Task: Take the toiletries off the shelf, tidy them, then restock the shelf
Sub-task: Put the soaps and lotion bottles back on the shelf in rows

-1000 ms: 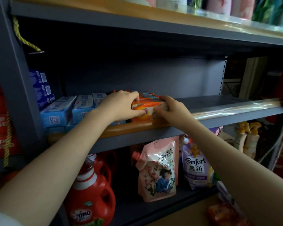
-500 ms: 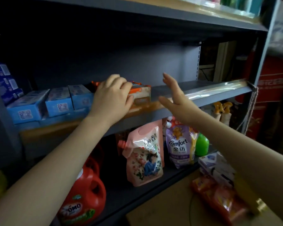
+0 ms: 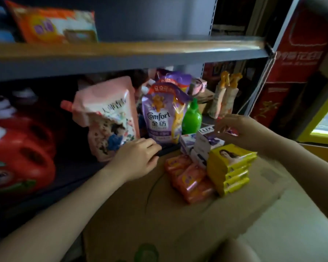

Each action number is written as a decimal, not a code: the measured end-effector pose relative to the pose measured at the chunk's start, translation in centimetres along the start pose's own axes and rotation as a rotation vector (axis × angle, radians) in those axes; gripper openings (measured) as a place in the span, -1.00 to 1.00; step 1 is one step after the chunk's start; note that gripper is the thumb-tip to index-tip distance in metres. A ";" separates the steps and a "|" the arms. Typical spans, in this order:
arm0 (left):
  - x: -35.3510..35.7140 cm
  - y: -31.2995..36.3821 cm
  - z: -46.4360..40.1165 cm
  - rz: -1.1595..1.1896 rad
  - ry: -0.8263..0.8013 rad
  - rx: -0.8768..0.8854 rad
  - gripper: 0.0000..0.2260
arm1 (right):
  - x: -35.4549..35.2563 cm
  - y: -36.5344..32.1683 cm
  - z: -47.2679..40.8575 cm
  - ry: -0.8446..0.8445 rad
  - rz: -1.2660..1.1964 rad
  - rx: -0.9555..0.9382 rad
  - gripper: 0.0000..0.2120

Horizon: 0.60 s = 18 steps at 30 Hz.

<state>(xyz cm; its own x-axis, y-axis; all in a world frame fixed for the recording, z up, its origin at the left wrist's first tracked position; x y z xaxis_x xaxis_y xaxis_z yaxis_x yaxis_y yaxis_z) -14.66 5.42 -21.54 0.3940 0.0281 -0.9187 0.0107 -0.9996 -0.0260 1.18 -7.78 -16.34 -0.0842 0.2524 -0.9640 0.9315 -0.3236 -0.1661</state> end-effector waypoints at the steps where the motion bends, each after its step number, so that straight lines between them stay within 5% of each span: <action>1: 1.0 0.9 -0.5 0.021 0.002 -0.023 -0.75 | 0.3 1.3 1.0 -0.018 0.004 -0.015 -0.76; 11: 4.7 8.5 -6.0 0.233 0.025 -0.152 -0.61 | 5.2 7.7 3.1 -0.320 -0.104 -0.111 -0.19; 18: 8.6 9.0 -5.1 0.495 -0.098 -0.537 -0.22 | 1.4 7.0 2.3 -0.162 -0.029 -0.354 -0.22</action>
<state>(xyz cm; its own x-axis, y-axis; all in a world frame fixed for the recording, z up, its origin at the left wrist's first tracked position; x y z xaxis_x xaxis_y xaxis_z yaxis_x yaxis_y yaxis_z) -6.54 -3.32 -27.64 0.3859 -0.4515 -0.8045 0.3112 -0.7572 0.5742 6.76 -11.81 -19.36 -0.1410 0.1009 -0.9849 0.9900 0.0230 -0.1393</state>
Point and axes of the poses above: each hand's wrist, its own z-axis away from the middle knuckle, its own x-axis out of the palm, y = z × x, the point moved 9 cm from there along -z, towards the middle knuckle
